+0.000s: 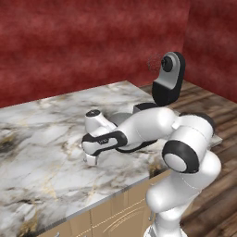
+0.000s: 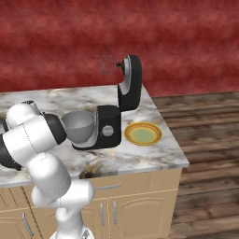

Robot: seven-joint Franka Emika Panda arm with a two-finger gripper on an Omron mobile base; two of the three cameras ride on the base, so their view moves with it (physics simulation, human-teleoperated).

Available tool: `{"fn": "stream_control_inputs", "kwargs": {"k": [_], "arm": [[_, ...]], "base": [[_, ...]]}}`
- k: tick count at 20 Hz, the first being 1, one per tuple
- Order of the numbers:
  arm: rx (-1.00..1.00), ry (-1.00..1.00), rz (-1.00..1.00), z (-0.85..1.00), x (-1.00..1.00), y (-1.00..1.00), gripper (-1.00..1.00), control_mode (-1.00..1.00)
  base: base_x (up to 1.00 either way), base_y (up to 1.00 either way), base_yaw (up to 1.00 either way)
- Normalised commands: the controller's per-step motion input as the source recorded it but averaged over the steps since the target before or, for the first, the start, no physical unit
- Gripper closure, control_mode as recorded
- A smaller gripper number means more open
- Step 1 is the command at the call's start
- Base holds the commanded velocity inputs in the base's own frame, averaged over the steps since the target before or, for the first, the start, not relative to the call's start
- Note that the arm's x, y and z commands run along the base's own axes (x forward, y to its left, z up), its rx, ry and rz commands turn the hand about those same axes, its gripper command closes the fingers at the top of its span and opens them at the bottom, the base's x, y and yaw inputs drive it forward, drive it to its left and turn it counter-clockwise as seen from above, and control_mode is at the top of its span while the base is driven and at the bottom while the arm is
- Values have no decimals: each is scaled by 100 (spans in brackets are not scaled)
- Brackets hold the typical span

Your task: Add butter and sugar cubes to the stand mixer bowl and then turn on the stand mixer to begin making frosting.

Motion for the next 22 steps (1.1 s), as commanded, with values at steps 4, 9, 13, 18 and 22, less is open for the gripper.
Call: {"fn": "stream_control_inputs", "kwargs": {"k": [4, 9, 13, 18, 22], "arm": [[0, 0, 0, -15, 9, -2, -100, -100], [0, 0, 0, -14, 13, 0, -100, -100], [0, 0, 0, -9, 20, 0, -100, -100], [0, 1, 0, -9, 19, 0, -100, -100], [0, 5, 0, -11, 11, 1, -100, -100]], "base": [[0, 0, 0], [0, 0, 0], [0, 0, 0], [0, 0, 0], [0, 0, 0]]}}
